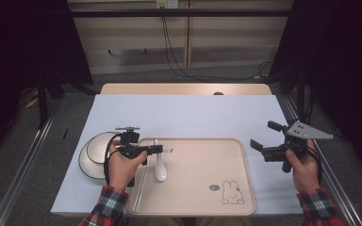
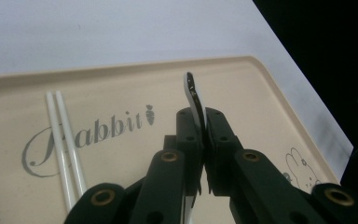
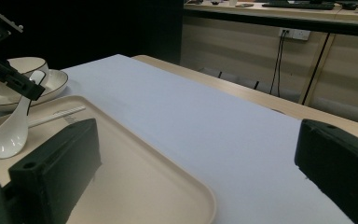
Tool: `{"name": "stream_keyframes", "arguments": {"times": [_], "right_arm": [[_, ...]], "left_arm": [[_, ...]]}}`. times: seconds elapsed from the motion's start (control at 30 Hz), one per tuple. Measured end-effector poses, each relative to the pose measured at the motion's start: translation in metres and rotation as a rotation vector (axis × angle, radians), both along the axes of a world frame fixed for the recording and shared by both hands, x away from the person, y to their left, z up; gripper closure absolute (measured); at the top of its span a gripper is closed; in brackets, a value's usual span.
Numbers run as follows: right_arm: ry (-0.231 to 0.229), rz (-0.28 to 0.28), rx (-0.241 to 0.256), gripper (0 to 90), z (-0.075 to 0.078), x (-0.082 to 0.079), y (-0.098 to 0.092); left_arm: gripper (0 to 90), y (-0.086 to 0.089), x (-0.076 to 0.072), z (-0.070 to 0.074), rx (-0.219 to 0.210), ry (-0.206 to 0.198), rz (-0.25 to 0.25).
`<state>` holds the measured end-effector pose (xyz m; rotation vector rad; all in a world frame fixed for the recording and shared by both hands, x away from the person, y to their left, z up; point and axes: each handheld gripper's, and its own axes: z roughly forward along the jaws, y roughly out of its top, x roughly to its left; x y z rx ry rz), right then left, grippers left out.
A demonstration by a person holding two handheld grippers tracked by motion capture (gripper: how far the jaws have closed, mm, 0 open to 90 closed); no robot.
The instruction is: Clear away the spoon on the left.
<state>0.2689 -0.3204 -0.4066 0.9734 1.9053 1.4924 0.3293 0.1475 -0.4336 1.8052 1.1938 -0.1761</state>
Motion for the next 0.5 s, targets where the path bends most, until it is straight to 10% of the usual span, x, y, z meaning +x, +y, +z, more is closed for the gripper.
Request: {"name": "stream_keyframes", "arguments": {"times": [0.5], "right_arm": [[0.000,-0.010,-0.002,0.0,0.000,0.000,-0.001]], "left_arm": [[84.6,-0.008,0.007,-0.014,0.008,0.018,0.009]]}}
